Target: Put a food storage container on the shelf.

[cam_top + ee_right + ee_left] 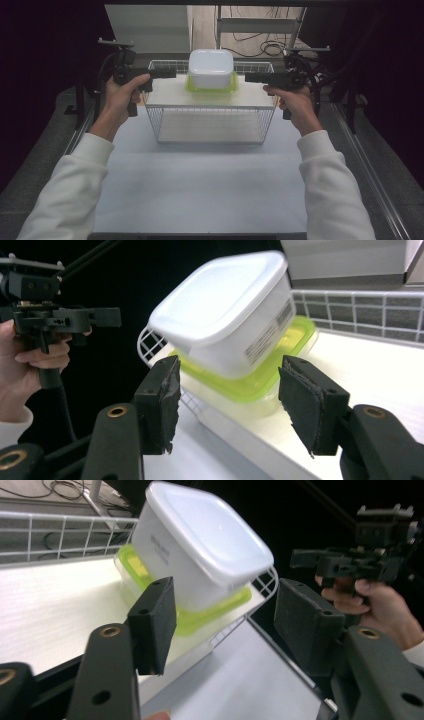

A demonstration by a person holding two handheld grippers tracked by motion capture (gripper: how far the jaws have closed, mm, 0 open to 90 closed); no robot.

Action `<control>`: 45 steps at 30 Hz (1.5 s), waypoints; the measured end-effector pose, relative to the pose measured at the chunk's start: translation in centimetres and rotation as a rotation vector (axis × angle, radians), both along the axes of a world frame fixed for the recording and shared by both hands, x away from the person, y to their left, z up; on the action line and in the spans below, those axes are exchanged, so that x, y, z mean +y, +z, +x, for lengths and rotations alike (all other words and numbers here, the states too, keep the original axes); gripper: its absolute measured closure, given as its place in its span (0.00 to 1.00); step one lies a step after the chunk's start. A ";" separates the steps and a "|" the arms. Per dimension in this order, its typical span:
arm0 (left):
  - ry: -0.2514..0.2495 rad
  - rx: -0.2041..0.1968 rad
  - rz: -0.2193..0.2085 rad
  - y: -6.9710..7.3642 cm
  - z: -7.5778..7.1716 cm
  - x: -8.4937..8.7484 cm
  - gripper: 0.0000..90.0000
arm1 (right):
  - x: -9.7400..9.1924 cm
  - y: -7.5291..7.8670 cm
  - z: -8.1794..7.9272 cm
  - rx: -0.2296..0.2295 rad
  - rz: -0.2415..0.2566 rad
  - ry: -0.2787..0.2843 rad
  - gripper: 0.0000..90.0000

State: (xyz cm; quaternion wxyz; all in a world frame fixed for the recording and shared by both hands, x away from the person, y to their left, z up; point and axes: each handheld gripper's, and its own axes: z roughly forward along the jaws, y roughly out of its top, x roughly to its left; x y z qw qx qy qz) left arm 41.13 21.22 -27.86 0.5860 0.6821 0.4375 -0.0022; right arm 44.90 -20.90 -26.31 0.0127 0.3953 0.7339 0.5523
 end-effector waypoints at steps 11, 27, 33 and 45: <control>-0.019 -0.053 0.103 -2.5 -4.1 -0.4 0.41 | 0.0 -2.4 -2.9 -0.023 -0.079 0.048 0.44; -0.030 -0.023 0.188 -10.2 -9.8 -0.2 0.41 | -2.6 -8.3 -9.0 -0.063 -0.154 0.069 0.40; -0.036 0.017 0.244 -13.7 -11.2 -0.5 0.40 | -3.2 -11.8 -10.5 -0.015 -0.184 0.076 0.39; -0.033 0.088 0.292 -17.1 -11.7 -0.6 0.39 | -3.5 -16.9 -10.8 0.077 -0.277 0.061 0.35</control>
